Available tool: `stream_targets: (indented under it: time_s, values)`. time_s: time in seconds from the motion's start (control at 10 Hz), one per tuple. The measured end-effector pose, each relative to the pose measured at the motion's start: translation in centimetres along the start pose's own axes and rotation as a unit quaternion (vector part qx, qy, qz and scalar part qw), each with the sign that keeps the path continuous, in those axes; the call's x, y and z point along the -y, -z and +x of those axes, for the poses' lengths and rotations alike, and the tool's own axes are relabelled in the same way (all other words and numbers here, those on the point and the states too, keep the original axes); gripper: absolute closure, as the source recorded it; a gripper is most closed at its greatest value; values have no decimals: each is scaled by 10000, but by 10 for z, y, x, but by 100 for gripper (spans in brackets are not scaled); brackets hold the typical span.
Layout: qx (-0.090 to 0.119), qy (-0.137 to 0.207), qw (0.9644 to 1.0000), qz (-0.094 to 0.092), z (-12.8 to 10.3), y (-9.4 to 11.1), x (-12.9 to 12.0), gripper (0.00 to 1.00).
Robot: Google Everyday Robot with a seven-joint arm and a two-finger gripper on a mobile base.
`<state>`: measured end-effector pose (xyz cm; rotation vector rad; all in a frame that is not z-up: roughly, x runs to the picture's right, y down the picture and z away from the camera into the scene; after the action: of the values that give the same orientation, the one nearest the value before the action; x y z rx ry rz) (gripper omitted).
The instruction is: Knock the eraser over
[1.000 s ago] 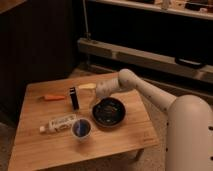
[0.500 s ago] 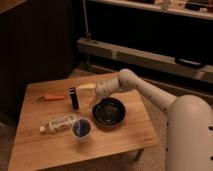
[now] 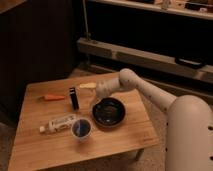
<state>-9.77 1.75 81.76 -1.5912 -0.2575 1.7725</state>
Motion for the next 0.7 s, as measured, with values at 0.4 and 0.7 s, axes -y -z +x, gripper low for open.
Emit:
stream_targets:
  time_s: [0.4,0.7]
  values:
    - [258,365,9989,-168,-47,32,-6,21]
    - [114,783,9964,-290,-35,25,-31,46]
